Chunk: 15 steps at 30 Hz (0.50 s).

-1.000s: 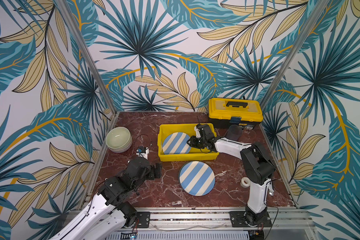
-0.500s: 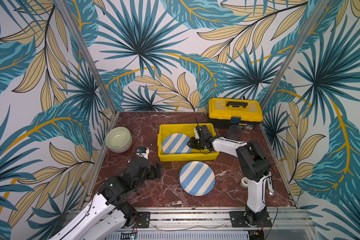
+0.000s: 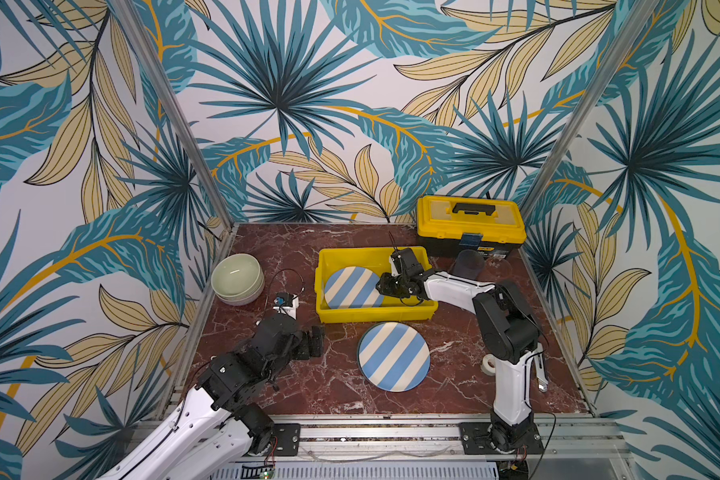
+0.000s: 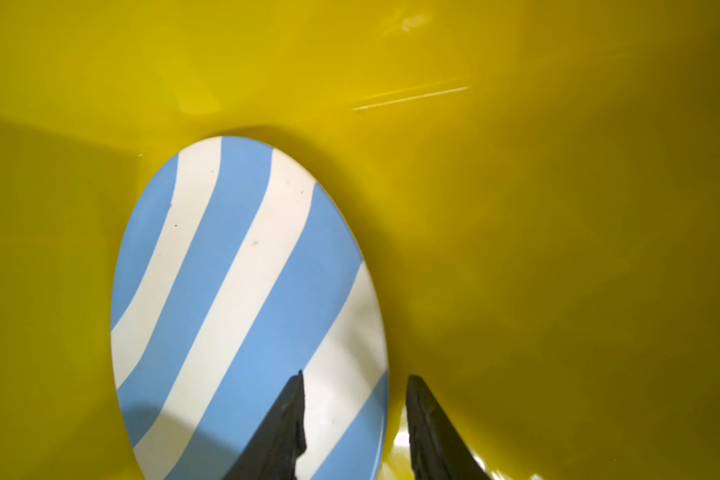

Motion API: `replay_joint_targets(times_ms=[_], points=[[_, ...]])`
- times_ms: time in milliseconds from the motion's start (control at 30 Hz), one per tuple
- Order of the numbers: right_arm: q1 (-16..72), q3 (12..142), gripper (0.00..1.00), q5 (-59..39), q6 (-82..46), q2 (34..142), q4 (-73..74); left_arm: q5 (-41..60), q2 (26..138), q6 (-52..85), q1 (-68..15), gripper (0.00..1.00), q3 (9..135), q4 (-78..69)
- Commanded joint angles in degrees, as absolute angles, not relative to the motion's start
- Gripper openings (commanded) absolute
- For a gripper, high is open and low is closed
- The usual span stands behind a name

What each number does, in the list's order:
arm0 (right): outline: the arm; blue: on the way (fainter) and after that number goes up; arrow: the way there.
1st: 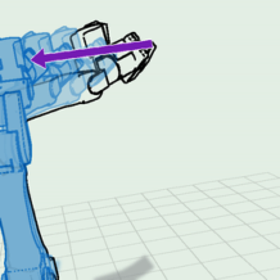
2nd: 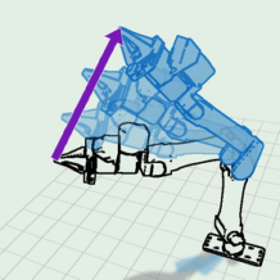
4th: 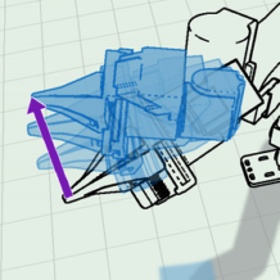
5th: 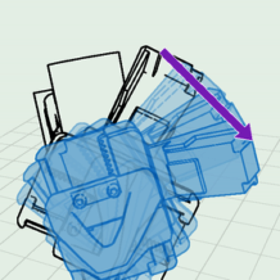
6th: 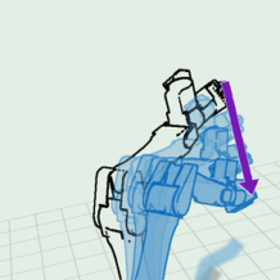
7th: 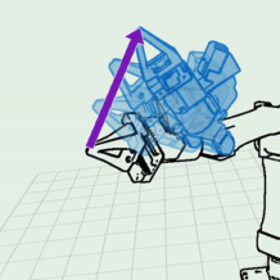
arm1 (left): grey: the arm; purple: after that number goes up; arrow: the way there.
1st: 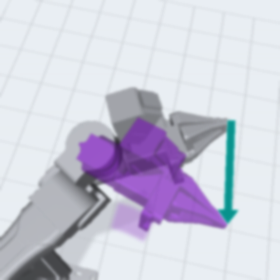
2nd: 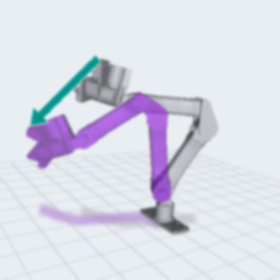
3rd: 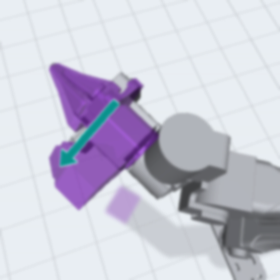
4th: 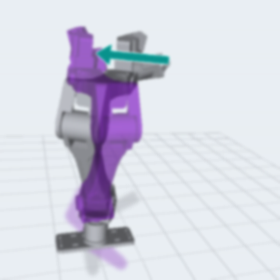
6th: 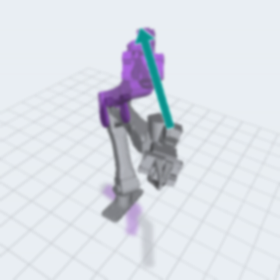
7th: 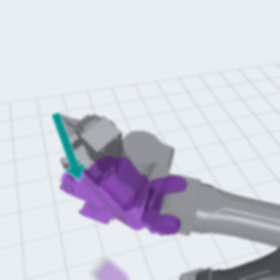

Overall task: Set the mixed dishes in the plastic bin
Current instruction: 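Lower the striped plate into the yellow bin with the right gripper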

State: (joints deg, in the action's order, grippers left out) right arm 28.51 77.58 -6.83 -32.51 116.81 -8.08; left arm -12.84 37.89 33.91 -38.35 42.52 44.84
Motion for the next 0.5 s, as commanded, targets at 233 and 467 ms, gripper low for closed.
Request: replay_joint_targets(times_ms=[233, 467], points=[[28.9, 77.6, 0.52, -2.0, -28.3, 110.8, -14.7, -11.8, 37.9, 33.6, -38.1, 0.98, 41.9, 42.3], [28.8, 75.4, 0.56, -3.0, -25.0, 101.9, -17.2, -9.8, 40.1, 34.4, -38.1, 0.96, 41.0, 38.2]])
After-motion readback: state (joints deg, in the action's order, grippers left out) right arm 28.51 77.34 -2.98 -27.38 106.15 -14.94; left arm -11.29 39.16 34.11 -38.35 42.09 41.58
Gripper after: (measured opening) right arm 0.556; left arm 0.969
